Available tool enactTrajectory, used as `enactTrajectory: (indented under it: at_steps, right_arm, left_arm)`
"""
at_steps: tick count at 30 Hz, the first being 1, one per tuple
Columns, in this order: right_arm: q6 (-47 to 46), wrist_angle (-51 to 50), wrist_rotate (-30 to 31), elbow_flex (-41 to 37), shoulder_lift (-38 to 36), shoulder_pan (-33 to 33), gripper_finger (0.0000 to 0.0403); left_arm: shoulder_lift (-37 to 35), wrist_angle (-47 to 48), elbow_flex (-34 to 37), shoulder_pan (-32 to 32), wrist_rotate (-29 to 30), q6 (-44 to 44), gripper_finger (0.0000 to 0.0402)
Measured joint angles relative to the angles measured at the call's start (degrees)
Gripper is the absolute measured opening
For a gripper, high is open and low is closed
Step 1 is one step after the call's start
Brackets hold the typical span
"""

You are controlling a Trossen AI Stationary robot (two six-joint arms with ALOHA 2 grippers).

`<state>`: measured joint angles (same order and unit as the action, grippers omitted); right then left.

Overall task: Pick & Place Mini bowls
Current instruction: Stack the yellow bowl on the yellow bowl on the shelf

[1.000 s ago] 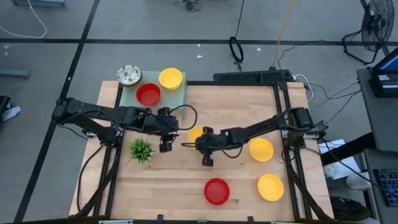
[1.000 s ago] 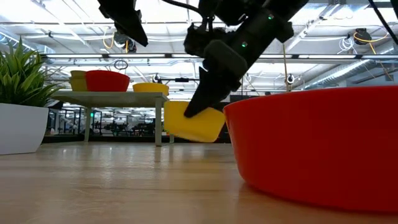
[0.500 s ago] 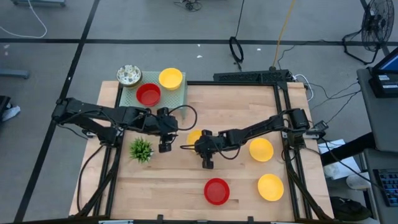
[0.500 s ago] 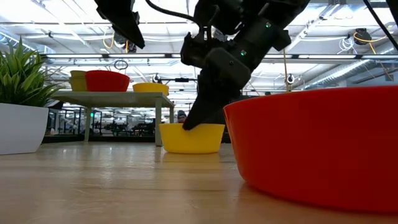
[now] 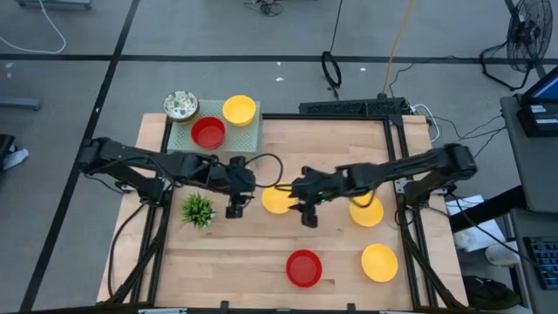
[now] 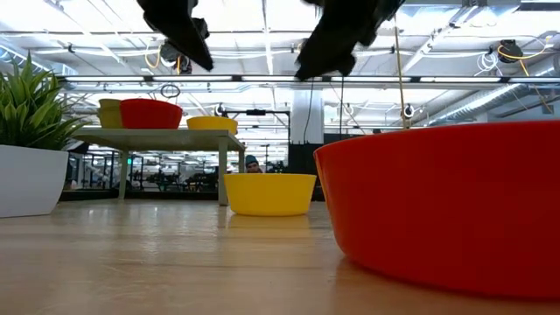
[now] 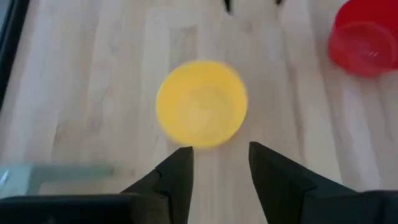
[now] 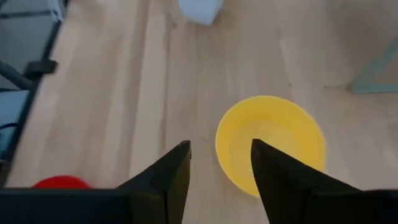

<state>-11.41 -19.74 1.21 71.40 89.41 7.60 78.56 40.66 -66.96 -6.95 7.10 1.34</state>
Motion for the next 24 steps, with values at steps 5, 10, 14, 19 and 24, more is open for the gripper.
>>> enactTrajectory:
  at_steps: [5, 10, 14, 19, 24]
  right_arm:
    - [-0.1, -4.0, 0.1, 0.0, -7.8, 0.8, 0.0159]
    - [-0.1, -6.8, 0.1, 0.0, -13.2, 2.1, 0.0159]
    - [-0.1, -7.9, 0.2, 0.0, -15.9, 3.1, 0.016]
    - [0.1, -8.7, 0.2, 0.0, -16.9, 3.9, 0.016]
    - [0.1, -9.3, 0.2, 0.0, -16.6, 4.3, 0.016]
  left_arm:
    - [5.1, -5.1, 0.0, -1.2, -0.3, -2.4, 0.0192]
    - [10.2, -10.2, 0.0, -1.9, -2.9, -4.5, 0.0213]
    - [15.3, -13.9, 0.0, -2.2, -3.2, -7.0, 0.0215]
    - [21.4, -15.4, 0.0, -2.2, -3.1, -7.6, 0.0213]
    - [26.3, -16.3, 0.0, -2.2, -3.1, -7.7, 0.0214]
